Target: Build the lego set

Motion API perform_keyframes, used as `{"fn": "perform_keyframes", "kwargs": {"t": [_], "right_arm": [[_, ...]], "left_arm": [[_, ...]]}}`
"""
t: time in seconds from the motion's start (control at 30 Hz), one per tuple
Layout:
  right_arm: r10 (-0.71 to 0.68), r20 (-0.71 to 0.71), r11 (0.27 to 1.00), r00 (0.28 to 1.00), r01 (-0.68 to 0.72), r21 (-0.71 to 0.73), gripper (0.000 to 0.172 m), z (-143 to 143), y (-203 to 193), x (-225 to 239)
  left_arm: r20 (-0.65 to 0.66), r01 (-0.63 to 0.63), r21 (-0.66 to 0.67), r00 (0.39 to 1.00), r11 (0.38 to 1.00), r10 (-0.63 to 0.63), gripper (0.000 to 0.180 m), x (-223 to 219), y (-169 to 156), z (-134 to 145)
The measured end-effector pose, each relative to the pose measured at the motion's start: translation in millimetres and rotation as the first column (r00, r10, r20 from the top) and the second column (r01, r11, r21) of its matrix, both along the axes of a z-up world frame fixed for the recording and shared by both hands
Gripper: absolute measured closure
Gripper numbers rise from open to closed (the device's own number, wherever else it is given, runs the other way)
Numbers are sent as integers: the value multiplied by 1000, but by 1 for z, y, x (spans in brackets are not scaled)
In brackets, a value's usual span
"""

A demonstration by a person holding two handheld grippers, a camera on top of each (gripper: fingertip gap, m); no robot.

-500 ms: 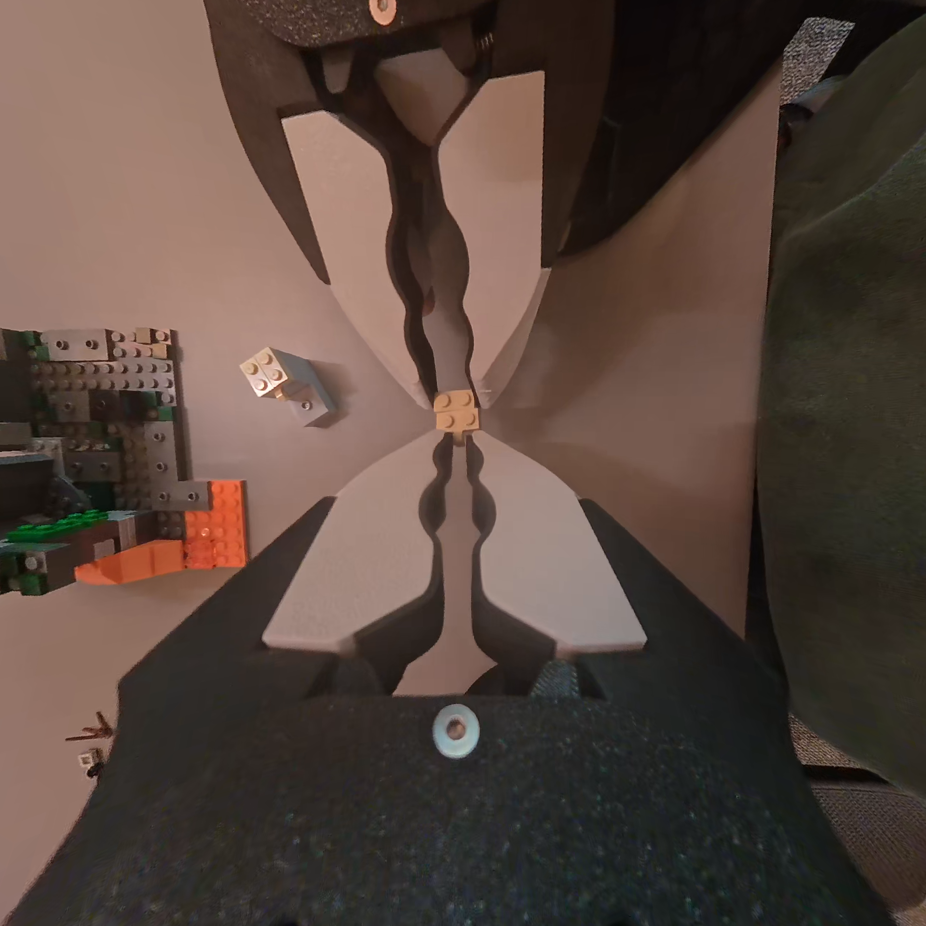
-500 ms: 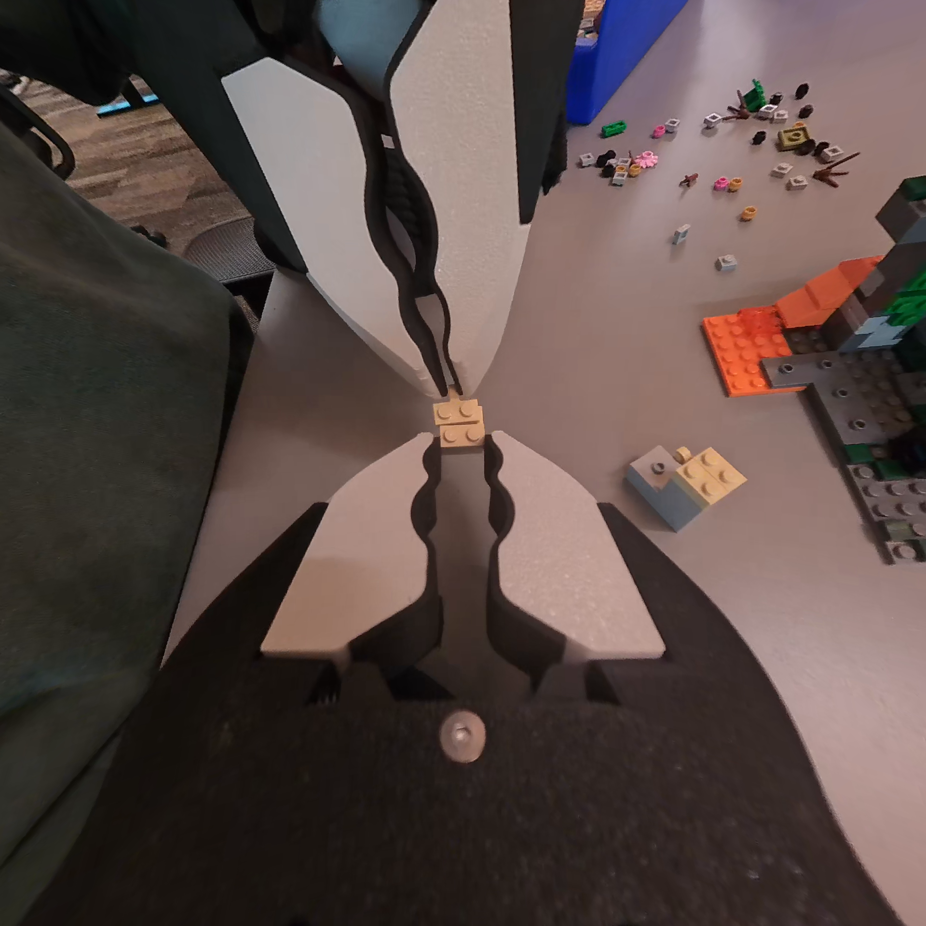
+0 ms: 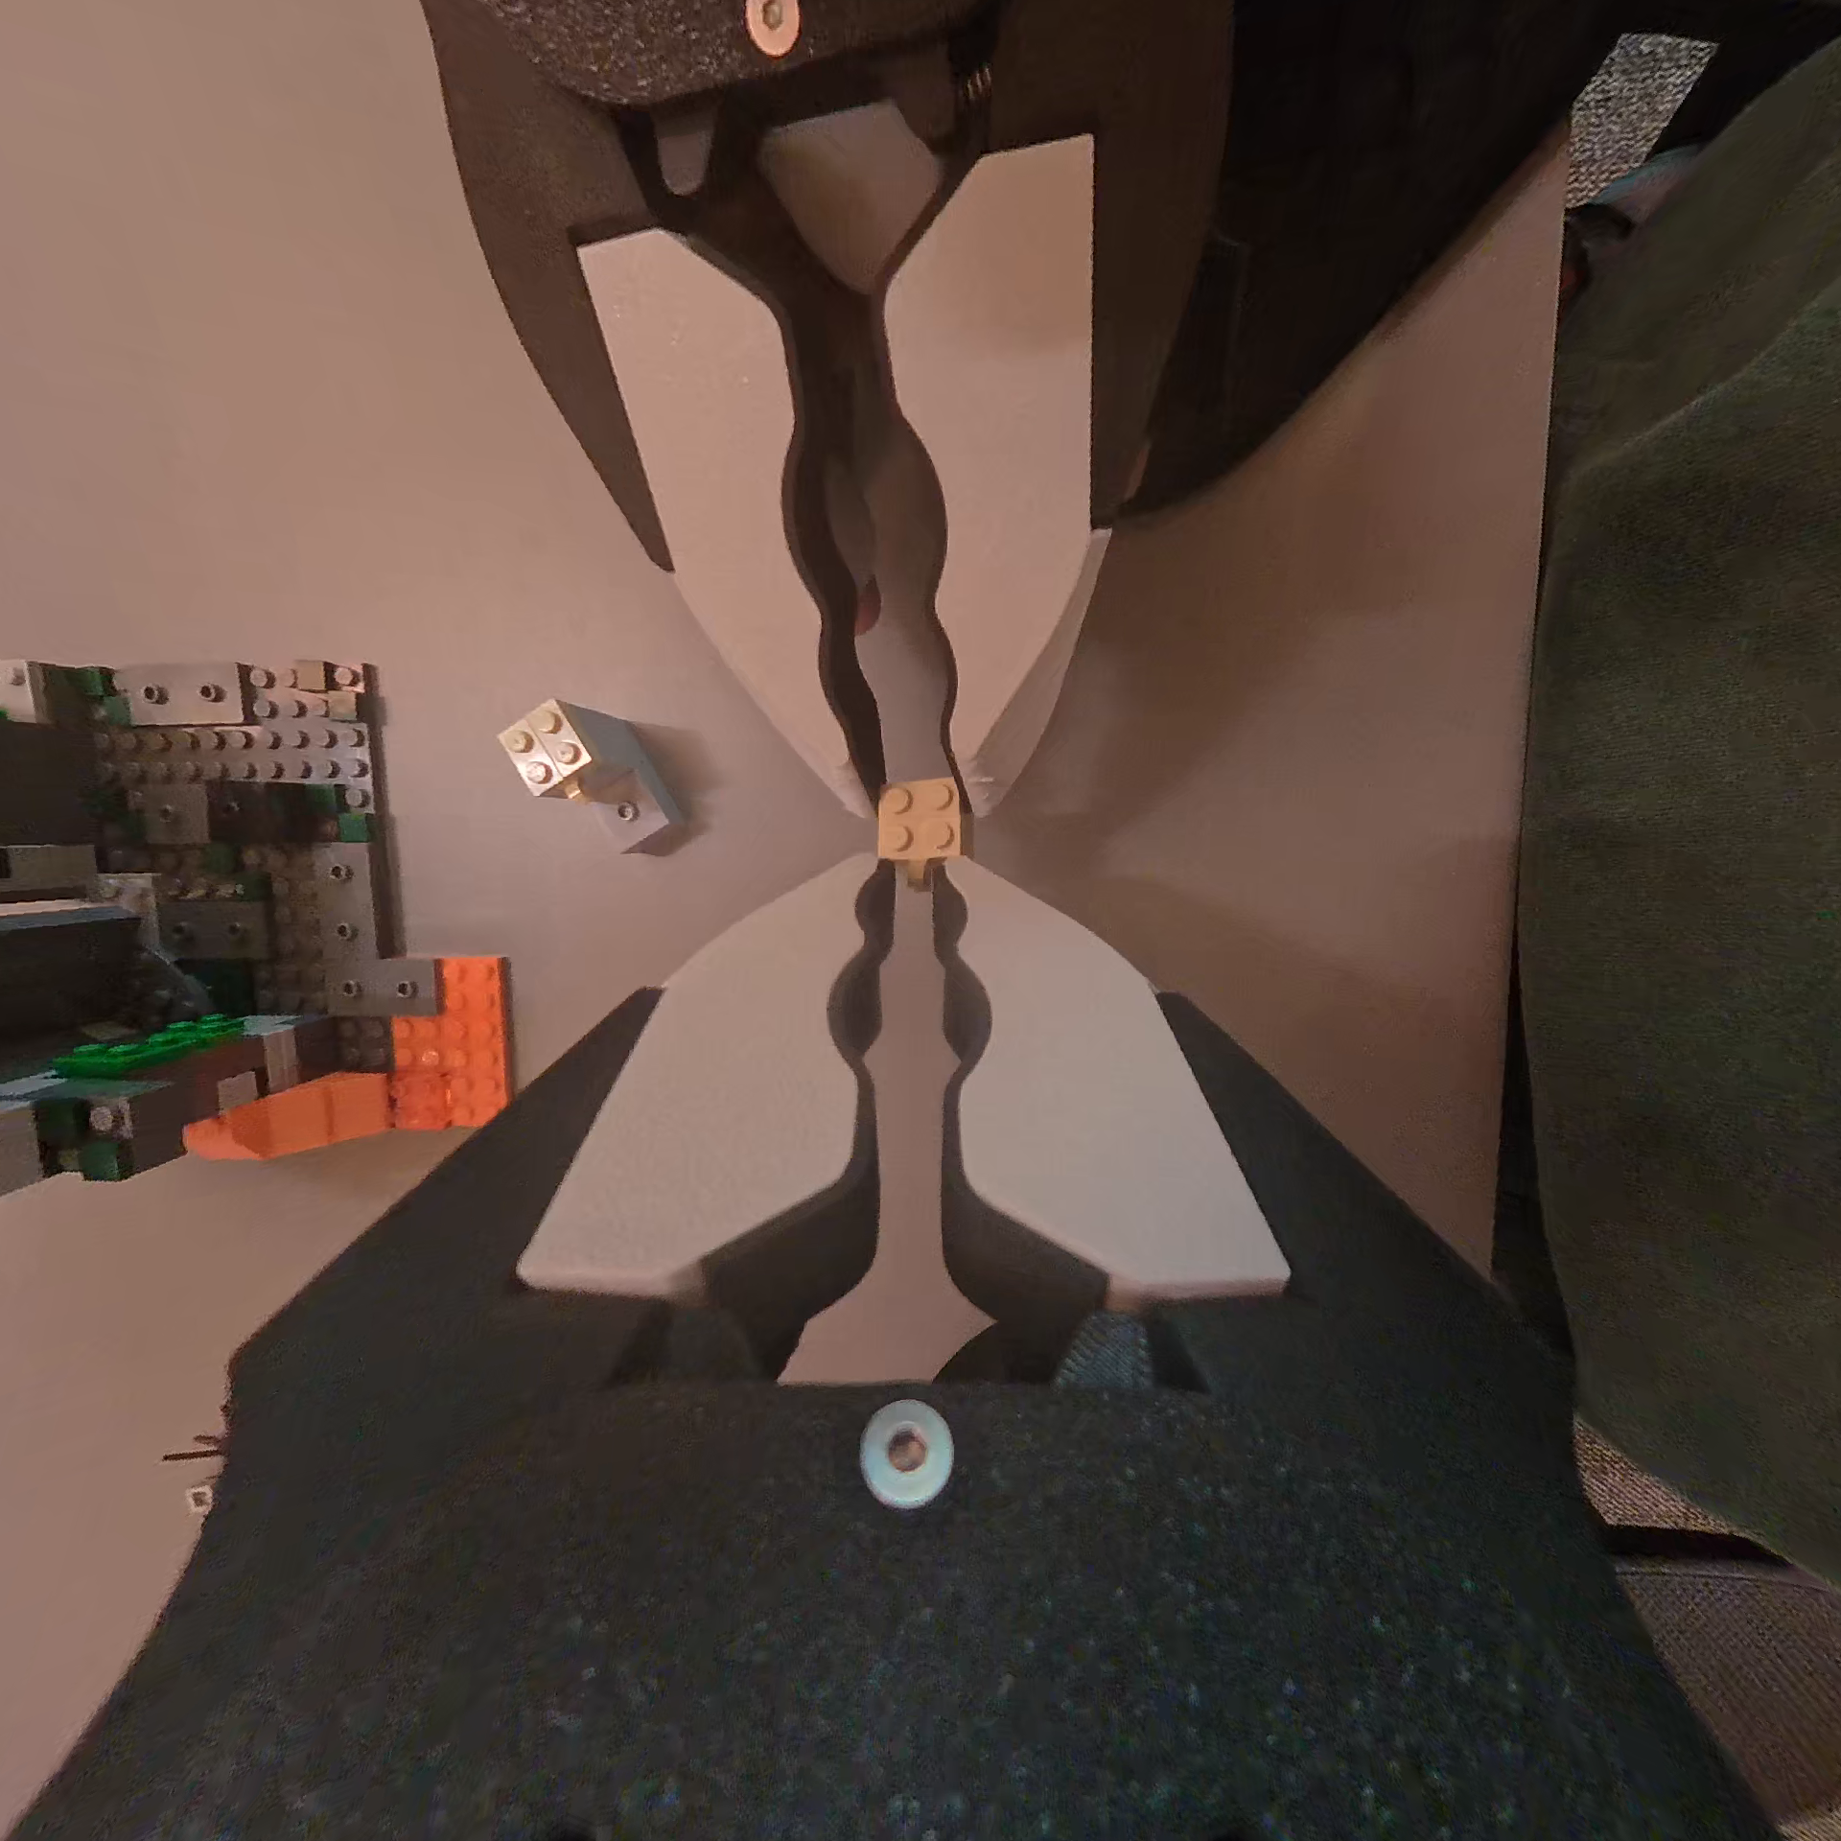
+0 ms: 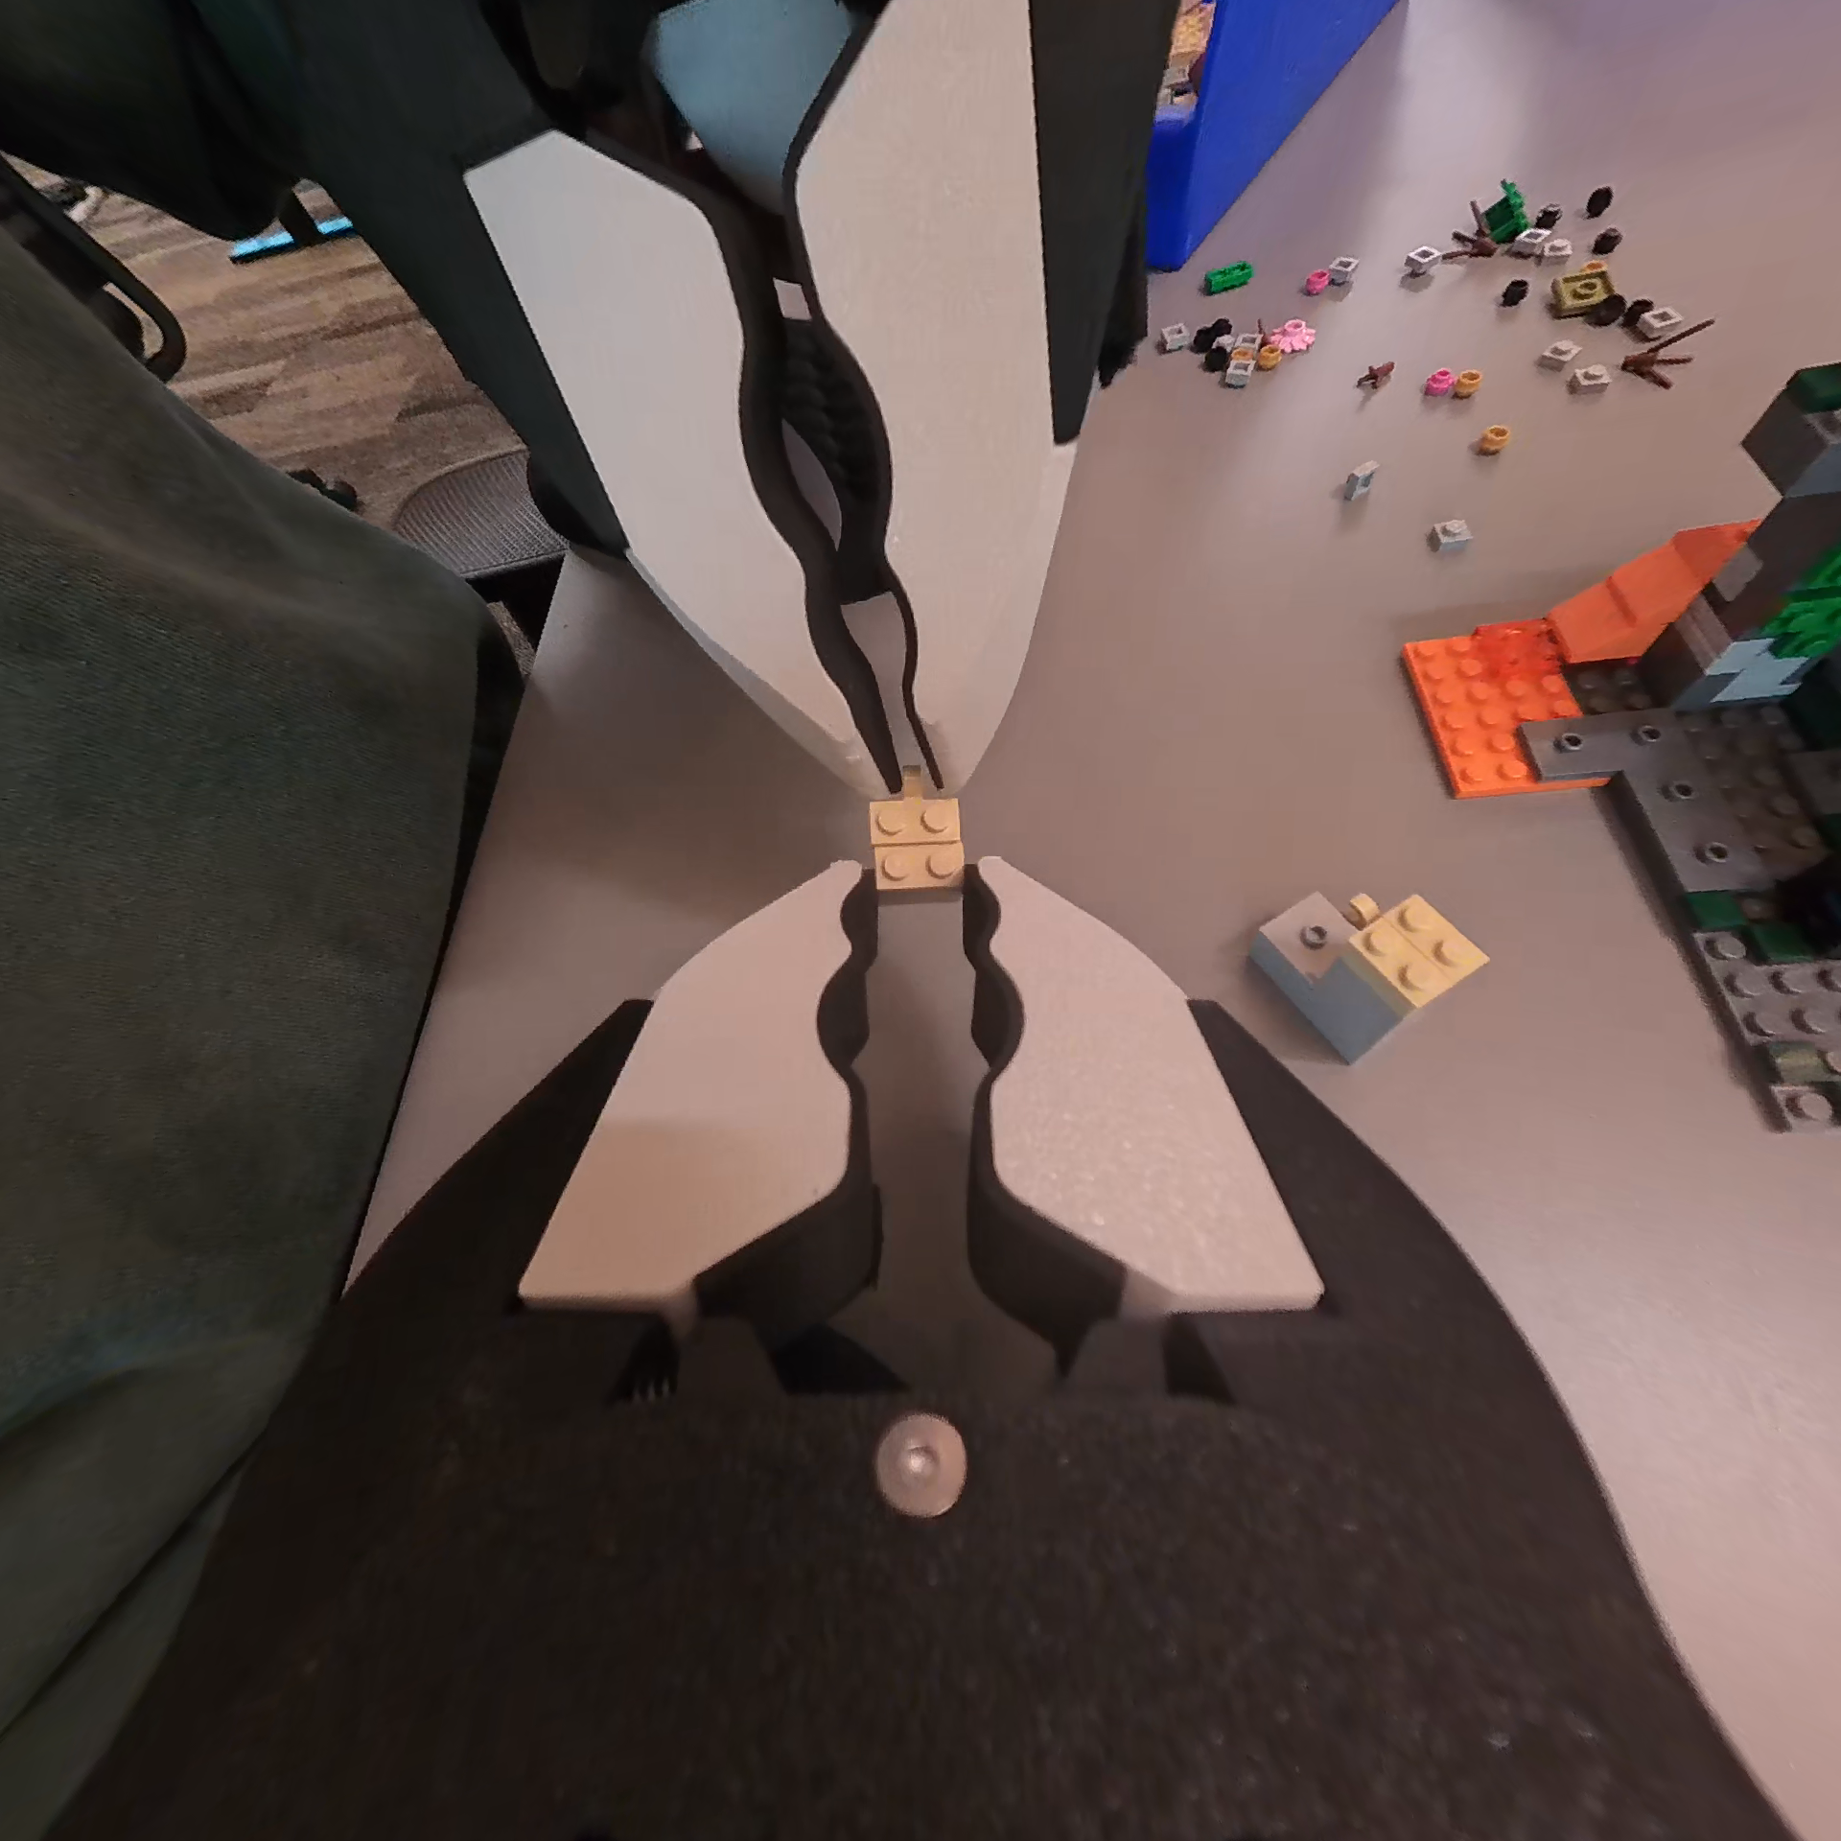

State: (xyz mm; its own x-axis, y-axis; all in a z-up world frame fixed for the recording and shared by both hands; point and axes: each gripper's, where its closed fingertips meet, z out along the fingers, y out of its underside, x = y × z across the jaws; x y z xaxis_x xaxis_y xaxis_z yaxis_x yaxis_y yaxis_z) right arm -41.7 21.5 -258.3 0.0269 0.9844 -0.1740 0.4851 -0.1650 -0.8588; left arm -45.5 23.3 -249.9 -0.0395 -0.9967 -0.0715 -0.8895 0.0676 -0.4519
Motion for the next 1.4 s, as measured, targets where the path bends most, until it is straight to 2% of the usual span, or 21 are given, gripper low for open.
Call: {"fn": "perform_keyframes", "kwargs": {"t": [0.33,0.53,0.73,0.9,1.03,1.13,1.4], "right_arm": [[4,-22,1000,1000,-4,-11,156,4,0,1],[52,-71,997,996,-56,-56,156,15,-3,6],[148,-181,953,972,-189,-236,156,37,-19,8],[174,-290,901,941,-271,-339,156,59,-26,6],[181,-336,883,924,-303,-357,156,71,-30,5],[192,-331,885,924,-309,-348,156,73,-33,4],[223,-328,853,918,-347,-390,156,76,-41,3]], "left_arm": [[66,17,49,998,999,-20,169,-1,-1,15],[203,130,271,961,954,-188,160,2,-7,36],[242,198,361,924,912,-296,144,7,-20,42],[283,216,432,889,876,-359,144,15,-27,52],[280,229,465,879,855,-387,150,16,-29,55],[286,232,486,869,842,-405,160,17,-31,60],[237,280,524,859,804,-453,162,16,-38,61]]}}
